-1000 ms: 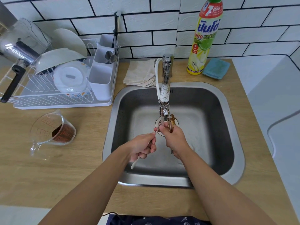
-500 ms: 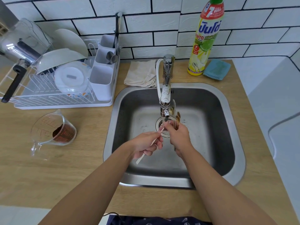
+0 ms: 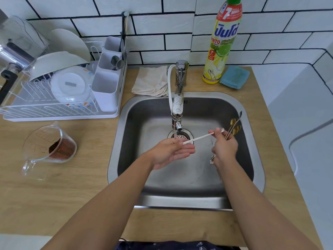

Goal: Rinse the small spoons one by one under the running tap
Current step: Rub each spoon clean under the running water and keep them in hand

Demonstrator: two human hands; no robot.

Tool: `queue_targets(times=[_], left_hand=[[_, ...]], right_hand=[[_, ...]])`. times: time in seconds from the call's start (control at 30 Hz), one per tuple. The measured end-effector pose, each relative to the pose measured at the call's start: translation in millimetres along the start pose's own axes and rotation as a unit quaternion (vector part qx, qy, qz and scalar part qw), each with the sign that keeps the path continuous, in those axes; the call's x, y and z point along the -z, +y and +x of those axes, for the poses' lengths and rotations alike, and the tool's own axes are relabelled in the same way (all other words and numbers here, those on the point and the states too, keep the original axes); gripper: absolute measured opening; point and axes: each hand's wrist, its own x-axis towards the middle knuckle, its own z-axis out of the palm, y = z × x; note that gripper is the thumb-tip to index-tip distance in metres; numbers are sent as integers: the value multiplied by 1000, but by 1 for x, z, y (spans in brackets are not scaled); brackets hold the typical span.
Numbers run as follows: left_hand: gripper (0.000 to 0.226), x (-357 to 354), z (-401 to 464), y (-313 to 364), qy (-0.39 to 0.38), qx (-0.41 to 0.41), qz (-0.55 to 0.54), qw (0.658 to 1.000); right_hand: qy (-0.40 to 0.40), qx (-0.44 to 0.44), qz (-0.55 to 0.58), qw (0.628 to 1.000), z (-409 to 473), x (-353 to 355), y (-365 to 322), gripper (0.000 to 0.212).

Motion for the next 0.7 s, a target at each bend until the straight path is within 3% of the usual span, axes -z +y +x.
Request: queue_targets(times=[0.1, 0.2, 0.23, 0.27, 0.37, 0.43, 0.6, 0.7], left_hand=[[25, -5, 0, 2, 100, -32, 172, 980], [46, -6, 4, 2, 257, -89, 361, 892], [49, -4, 5, 2, 280, -99, 404, 865], [48, 0, 4, 2, 268, -100, 424, 859], [25, 9, -2, 1, 112, -71, 358, 924], [15, 12, -5, -1, 63, -50, 276, 958], [29, 5, -1, -6, 160, -73, 327, 928], [30, 3, -4, -9, 154, -72, 314, 934]], right_hand=[[-9, -5, 20, 1000, -1, -2, 2, 13], [-17, -17, 19, 1000, -6, -7, 4, 11], [-18, -17, 16, 1000, -7, -8, 5, 11], [-17, -16, 17, 1000, -7, -9, 5, 11], [-8, -11, 17, 1000, -6, -9, 3, 13], [-10, -10, 19, 1000, -6, -10, 2, 12], [-63, -4, -1, 998, -23, -25, 7, 10], [-117, -40, 0, 992, -43, -38, 18, 11]])
